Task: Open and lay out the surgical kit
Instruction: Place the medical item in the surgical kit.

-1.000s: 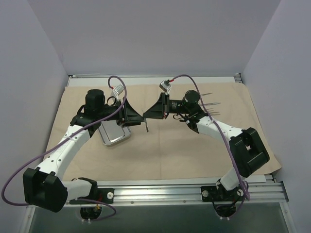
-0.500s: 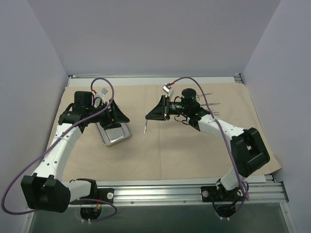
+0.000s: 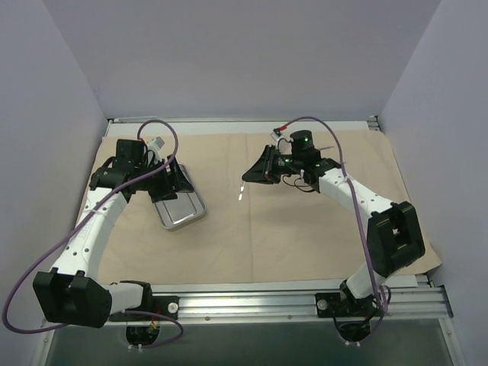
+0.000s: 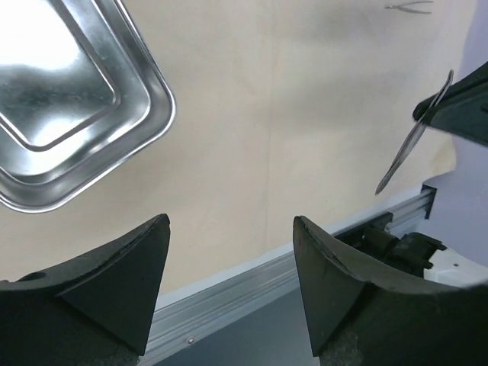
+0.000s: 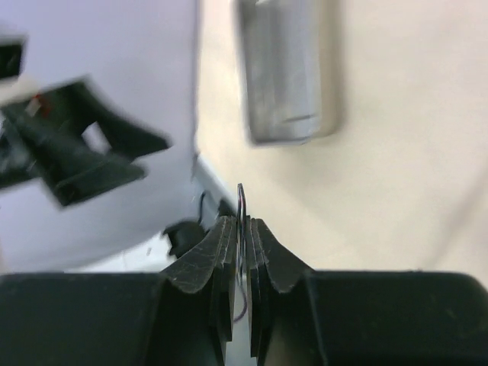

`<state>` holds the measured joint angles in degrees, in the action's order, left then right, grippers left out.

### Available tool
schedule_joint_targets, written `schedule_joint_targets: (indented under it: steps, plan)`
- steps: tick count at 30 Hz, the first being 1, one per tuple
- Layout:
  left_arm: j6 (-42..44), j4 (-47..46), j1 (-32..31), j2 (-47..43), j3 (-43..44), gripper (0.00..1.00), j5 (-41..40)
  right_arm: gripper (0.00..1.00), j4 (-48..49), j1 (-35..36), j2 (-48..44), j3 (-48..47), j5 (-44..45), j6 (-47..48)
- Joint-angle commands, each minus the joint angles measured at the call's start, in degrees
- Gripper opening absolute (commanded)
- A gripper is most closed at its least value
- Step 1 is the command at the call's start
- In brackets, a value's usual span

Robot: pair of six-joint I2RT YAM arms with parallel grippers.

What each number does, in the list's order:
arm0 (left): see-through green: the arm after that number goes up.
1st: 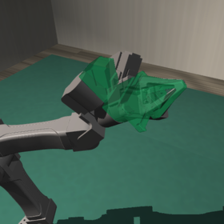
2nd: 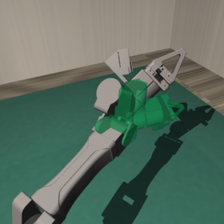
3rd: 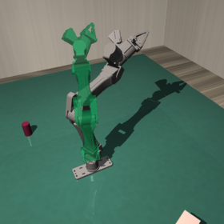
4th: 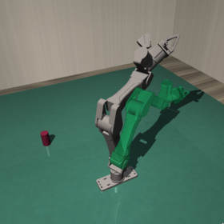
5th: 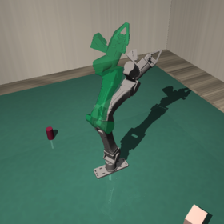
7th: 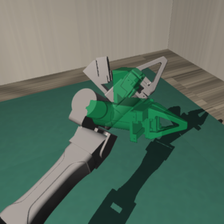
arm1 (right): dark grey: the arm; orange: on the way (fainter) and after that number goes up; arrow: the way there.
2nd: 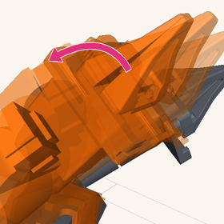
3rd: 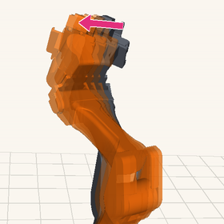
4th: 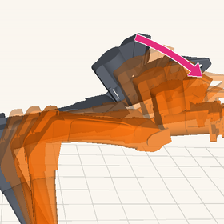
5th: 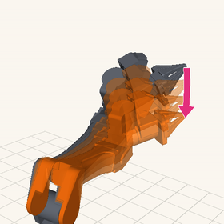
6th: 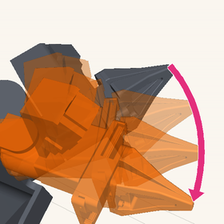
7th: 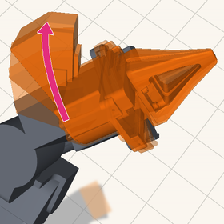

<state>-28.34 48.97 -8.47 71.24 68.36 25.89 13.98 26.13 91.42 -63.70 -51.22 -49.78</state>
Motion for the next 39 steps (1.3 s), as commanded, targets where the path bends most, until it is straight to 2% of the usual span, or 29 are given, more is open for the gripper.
schedule_joint_targets:
  steps: [1,2,3,5,9,19,23,29,39]
  plan:
    - [4.07,2.53,0.3,1.52,5.55,0.74,-5.67,0.0,-23.69,-7.04,-1.59,-4.49,15.58,2.85]
    - [4.86,3.32,0.21,3.1,6.34,0.74,-6.02,0.0,-27.13,-8.8,-1.77,-5.37,22.15,2.32]
    - [5.39,3.5,0.21,3.72,7.74,0.74,-7.07,0.0,-34.56,-10.56,-1.77,-5.99,25.87,0.58]
    - [6.71,4.02,0.21,5.74,8.72,0.74,-7.61,0.0,-40.06,-14.08,-0.98,-8.7,35.17,-0.75]
    - [8.38,4.12,0.29,8.56,11.53,0.74,-8.14,0.0,-51.04,-17.16,1.65,-13.27,45.92,-8.72]
    - [10.58,1.92,0.47,15.41,14.87,0.73,-5.59,0.0,-56.6,-25.25,9.04,-12.24,48.93,-22.72]
    - [11.72,2.18,1.26,17.52,16.19,0.73,-5.32,0.0,-54.32,-27.52,11.85,-10.92,48.32,-26.85]
    - [11.9,2.18,3.11,21.12,17.68,0.72,-4.45,0.0,-55.02,-30.0,18.53,-15.21,48.76,-25.81]
    - [11.73,2.53,4.51,24.56,19.97,0.71,-3.83,0.0,-55.28,-32.55,24.42,-21.63,48.5,-24.31]
